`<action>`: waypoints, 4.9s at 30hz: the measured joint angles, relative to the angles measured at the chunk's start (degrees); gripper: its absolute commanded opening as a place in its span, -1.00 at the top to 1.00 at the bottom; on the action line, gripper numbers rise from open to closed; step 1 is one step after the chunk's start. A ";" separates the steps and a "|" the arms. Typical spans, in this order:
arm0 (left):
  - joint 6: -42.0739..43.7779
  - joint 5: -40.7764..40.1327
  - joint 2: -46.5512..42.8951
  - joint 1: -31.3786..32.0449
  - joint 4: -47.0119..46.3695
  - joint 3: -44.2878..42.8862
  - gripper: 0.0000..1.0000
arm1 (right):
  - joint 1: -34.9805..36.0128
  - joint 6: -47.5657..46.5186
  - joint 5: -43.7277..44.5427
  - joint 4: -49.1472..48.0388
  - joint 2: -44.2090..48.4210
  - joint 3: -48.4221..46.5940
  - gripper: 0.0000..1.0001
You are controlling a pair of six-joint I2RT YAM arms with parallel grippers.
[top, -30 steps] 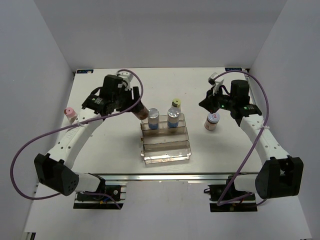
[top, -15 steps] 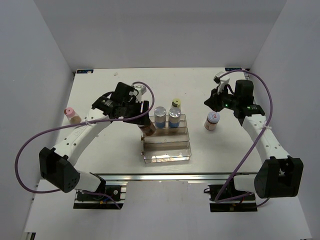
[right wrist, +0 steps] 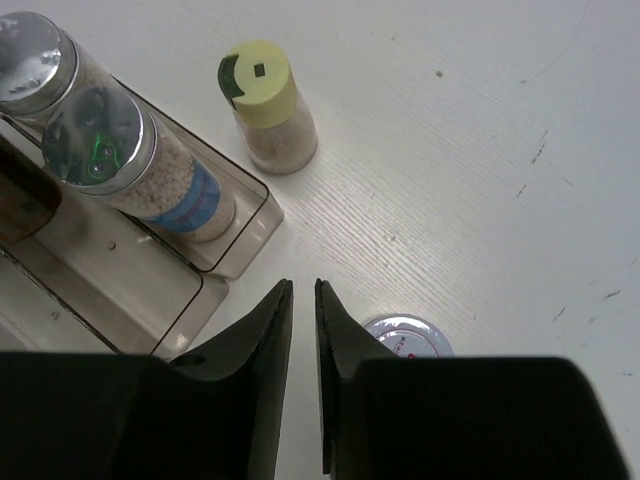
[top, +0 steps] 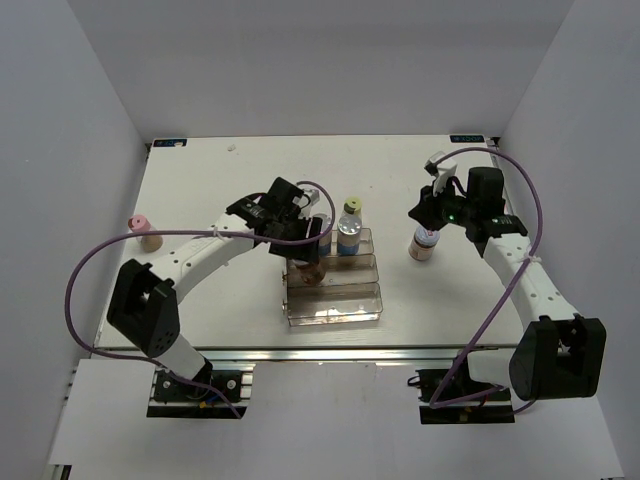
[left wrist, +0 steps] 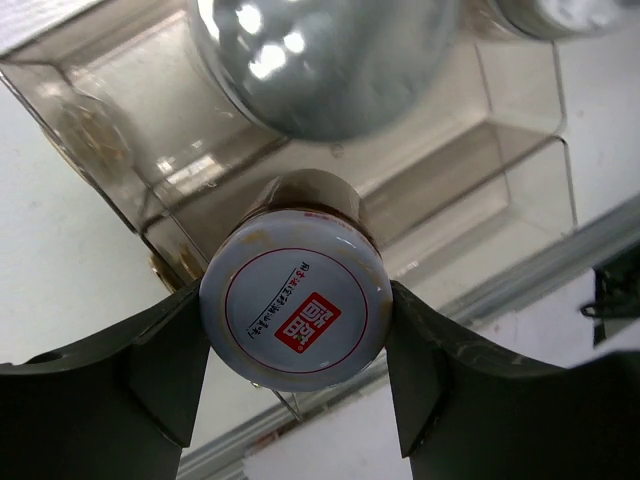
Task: Organize the condiment bottles
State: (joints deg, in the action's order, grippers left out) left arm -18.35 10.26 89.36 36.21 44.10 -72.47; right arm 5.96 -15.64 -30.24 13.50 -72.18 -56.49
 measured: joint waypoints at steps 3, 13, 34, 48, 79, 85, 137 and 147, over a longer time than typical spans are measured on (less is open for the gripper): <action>-0.11 -2.99 1.88 0.07 -0.90 -0.20 1.00 | 0.00 -0.11 0.26 0.02 0.37 0.85 0.36; -0.15 -10.32 2.75 1.22 -1.27 0.46 -0.06 | 0.00 -2.71 3.19 -0.13 0.61 4.20 -0.78; -4.22 -11.58 -2.47 3.30 -1.40 0.98 -0.78 | 0.00 -4.48 12.55 1.84 -6.01 4.85 -0.69; -9.31 -21.70 -20.09 3.30 0.94 -1.97 -0.92 | 0.00 -5.99 15.34 -2.95 -9.55 3.87 -0.60; -13.27 -27.80 -24.68 3.30 2.43 4.87 -0.96 | 0.00 -4.42 22.21 -0.39 -7.85 6.80 -0.74; -14.21 -28.35 -26.08 3.30 2.71 5.42 -0.96 | 0.00 -4.57 22.25 -1.38 -10.64 6.80 -0.29; -35.58 -51.43 -31.06 -1.44 22.91 14.78 -0.96 | 22.03 -8.92 0.39 4.90 -9.68 2.14 0.02; -32.70 -50.88 -29.86 -17.64 18.23 14.29 -0.96 | 24.28 -8.76 2.23 2.60 -9.77 4.81 -0.44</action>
State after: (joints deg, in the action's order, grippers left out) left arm -51.05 -40.62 59.51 18.57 62.33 -58.17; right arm 30.24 -24.40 -28.01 16.10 -81.95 -51.68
